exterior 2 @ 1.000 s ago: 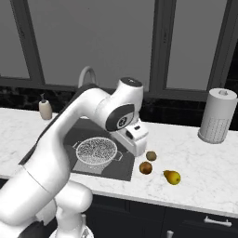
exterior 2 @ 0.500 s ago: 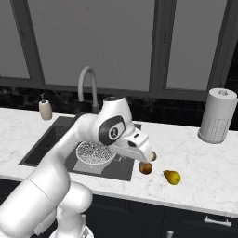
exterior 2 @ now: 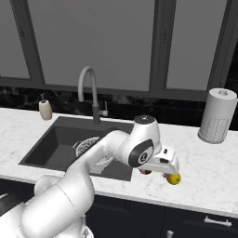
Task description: Put the colander in the sink, put the pear, pear, kiwi in the colander, and turn on the sink faucet and pour water over the colander.
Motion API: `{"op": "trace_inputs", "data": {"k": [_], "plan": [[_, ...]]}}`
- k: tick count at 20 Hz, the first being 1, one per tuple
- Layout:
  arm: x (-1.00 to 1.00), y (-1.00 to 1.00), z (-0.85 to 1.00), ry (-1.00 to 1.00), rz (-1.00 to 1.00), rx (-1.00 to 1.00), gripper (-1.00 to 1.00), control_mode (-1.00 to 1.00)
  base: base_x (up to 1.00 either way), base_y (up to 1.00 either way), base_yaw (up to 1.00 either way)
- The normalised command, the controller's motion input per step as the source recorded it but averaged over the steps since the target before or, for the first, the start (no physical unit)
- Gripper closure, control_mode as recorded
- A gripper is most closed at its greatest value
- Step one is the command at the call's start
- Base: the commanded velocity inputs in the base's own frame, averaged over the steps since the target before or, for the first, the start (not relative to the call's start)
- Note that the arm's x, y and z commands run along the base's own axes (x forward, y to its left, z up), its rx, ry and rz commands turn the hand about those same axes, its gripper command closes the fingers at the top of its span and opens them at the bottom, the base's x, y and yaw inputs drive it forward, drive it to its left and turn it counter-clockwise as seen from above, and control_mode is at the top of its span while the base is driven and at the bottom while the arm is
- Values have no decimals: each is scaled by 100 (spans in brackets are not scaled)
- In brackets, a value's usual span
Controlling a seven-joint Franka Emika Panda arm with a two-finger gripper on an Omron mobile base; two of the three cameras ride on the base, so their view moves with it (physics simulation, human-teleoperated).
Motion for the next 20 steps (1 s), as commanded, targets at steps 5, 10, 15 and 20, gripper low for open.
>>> {"op": "trace_inputs", "data": {"k": [5,10,15,20], "plan": [[40,-64,0,5,34,6,-100,-100,0,0,0],[45,-26,-12,2,26,1,-100,-100,0,0,0],[38,-1,-26,2,15,0,-100,-100,0,0,0],[37,0,-45,5,13,0,-100,-100,0,0,0]]}}
